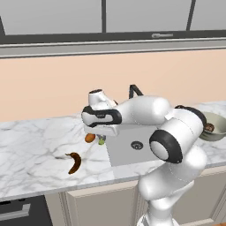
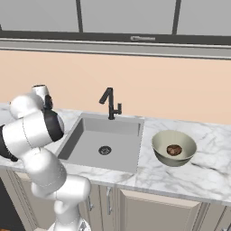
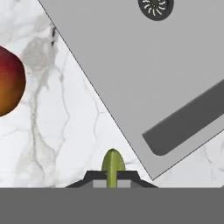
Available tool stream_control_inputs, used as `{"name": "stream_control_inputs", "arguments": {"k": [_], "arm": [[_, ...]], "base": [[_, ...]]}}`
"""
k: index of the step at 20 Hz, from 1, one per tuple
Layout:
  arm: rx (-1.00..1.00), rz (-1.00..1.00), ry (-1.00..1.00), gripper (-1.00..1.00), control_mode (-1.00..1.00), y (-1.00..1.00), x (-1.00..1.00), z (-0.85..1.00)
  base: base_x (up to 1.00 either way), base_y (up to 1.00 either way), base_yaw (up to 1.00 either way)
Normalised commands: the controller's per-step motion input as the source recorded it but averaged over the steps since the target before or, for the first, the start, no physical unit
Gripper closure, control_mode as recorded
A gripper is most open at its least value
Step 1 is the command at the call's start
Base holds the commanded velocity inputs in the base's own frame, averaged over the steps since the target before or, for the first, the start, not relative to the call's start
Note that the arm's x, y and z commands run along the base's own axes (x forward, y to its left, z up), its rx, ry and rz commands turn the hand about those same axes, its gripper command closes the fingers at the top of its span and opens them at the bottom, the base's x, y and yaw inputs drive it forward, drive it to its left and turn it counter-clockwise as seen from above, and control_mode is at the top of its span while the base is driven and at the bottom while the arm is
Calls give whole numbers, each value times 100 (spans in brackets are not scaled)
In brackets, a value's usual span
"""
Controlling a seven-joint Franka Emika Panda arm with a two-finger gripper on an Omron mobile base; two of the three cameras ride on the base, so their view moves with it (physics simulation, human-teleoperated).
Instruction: There is a mixed pile of frozen fruits and vegetables on the counter. Locate all the frozen vegetables and place the items in a bowl on the counter. Take all the frozen fruits and defrost them in a running sink.
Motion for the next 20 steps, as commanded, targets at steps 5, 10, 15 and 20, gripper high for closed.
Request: {"name": "stream_control_inputs", "arguments": {"k": [5, 10, 15, 20], "arm": [[0, -3, -2, 100, -100, -44, -16, 18], [0, -2, -1, 100, -100, -45, -5, 20], [0, -1, 0, 100, -100, -47, 0, 19], [0, -1, 0, 100, -100, -47, 0, 19]], "base": [[0, 0, 0], [0, 0, 0], [0, 0, 0], [0, 0, 0]]}}
